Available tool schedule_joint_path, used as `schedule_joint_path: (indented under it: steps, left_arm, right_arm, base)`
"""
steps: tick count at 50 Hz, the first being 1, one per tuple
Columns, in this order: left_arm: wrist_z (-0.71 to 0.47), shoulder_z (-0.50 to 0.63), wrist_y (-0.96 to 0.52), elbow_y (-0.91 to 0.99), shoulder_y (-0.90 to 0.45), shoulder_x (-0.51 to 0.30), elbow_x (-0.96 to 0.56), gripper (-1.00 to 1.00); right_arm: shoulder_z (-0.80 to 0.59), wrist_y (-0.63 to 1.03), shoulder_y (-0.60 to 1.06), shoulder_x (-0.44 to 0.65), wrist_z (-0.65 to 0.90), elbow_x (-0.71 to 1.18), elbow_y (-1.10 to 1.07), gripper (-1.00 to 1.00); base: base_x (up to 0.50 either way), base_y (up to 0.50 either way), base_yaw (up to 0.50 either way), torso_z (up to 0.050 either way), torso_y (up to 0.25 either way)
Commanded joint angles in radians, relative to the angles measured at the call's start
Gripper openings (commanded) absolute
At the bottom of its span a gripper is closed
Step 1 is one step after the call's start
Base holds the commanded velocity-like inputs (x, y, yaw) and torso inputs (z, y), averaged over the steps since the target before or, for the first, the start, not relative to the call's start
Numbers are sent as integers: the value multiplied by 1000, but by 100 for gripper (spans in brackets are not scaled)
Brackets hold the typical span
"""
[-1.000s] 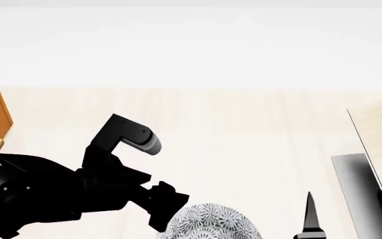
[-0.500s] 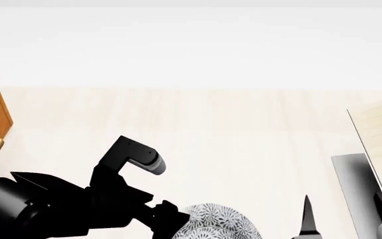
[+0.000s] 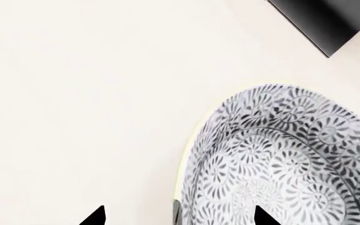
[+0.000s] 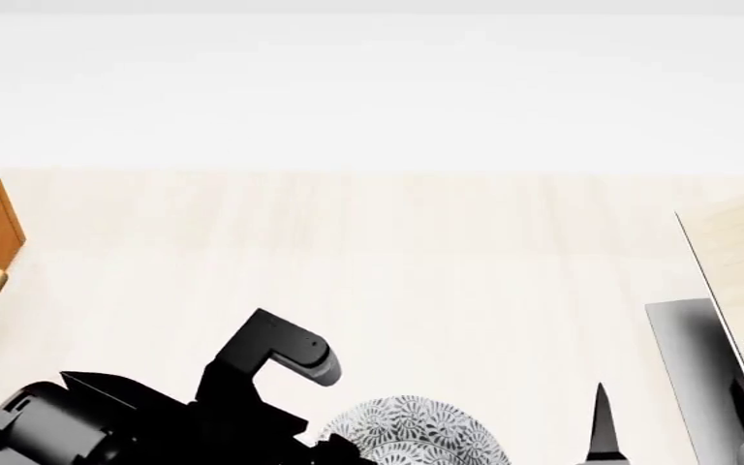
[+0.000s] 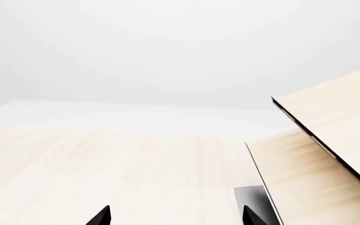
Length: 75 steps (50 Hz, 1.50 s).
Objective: Close the top drawer of the cabinet and put the bowl on top of it.
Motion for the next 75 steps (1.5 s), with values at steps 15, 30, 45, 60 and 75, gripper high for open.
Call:
schedule_joint_path:
  steps: [15, 30, 45, 60, 75]
  left_arm:
    - [35, 48, 64, -87, 29, 48, 23, 100]
    - [-1, 49, 45, 10, 48, 6, 7, -100]
    - [-30, 37, 54, 9, 45, 6, -2, -100]
    - [-138, -8, -81, 279, 31, -105, -76, -100]
    - [-235, -85, -203, 490, -19, -210, -164, -100]
  right_arm:
    - [-2, -26, -16, -2, -10, -8, 16, 100]
    - [-24, -30, 1, -4, -10, -17, 32, 100]
    - [-21, -33, -9, -2, -3, -17, 27, 100]
    - [-5, -11, -3, 14, 12, 10, -6, 100]
    - [40, 30, -8, 36, 48, 67, -72, 100]
  base:
    - [0, 0, 0, 0, 0]
    - [0, 0, 0, 0, 0]
    - [0, 0, 0, 0, 0]
    - [0, 0, 0, 0, 0]
    - [0, 0, 0, 0, 0]
